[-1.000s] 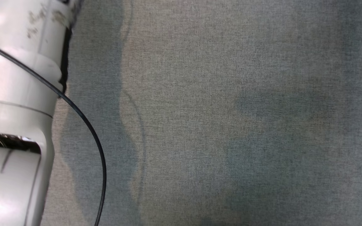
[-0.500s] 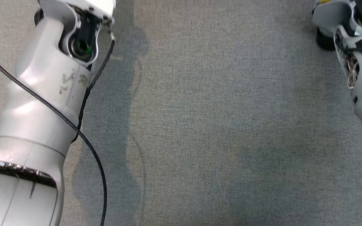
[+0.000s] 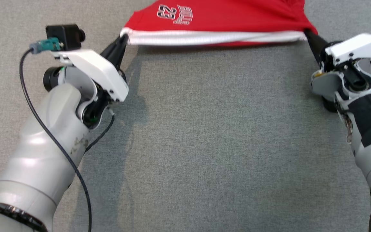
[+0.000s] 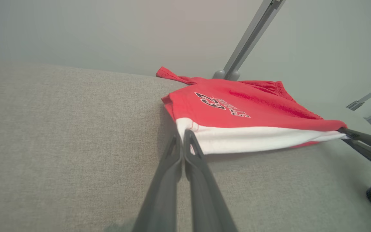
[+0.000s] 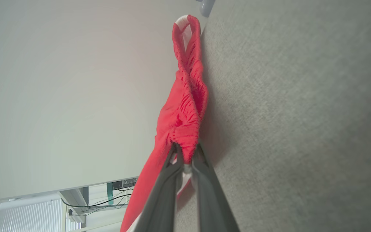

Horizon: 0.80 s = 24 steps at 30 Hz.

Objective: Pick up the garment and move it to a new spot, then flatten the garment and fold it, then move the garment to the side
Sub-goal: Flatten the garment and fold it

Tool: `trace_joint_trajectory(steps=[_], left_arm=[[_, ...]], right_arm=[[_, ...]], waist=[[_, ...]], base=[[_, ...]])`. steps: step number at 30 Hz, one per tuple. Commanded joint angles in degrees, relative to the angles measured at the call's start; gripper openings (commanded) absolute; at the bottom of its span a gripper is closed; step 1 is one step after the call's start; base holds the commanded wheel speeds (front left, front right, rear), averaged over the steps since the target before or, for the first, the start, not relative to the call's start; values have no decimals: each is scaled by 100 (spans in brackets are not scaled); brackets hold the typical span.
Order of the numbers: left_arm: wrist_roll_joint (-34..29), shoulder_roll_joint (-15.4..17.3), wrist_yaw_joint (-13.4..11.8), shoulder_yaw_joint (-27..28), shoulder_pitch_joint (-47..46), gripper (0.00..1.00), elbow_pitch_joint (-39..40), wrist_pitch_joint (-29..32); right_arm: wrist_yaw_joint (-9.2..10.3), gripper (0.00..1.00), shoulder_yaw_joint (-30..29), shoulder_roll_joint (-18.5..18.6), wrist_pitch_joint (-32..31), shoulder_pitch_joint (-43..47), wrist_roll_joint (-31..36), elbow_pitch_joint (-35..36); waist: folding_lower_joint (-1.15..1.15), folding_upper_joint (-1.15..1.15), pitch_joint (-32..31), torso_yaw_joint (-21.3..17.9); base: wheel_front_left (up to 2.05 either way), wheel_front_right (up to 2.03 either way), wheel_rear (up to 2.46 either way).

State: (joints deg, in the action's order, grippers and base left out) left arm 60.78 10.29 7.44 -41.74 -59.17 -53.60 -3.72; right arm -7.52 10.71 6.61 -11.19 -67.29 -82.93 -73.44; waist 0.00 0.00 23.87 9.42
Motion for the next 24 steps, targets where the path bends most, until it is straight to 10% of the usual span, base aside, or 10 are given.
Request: trace_joint_trajectory(steps=[1, 24], left_arm=[[-88, 149, 6, -184, 160, 0, 51, 3], [594, 1333, 2, -1455, 1548, 0, 1058, 665]], right_arm=[[6, 0, 41, 126, -60, 334, 109, -83], [4, 0, 60, 42, -885, 1281, 1090, -50]], waist=[[0, 0, -131, -13], [0, 0, -1239, -234]], base=[[0, 0, 0], [0, 0, 0]])
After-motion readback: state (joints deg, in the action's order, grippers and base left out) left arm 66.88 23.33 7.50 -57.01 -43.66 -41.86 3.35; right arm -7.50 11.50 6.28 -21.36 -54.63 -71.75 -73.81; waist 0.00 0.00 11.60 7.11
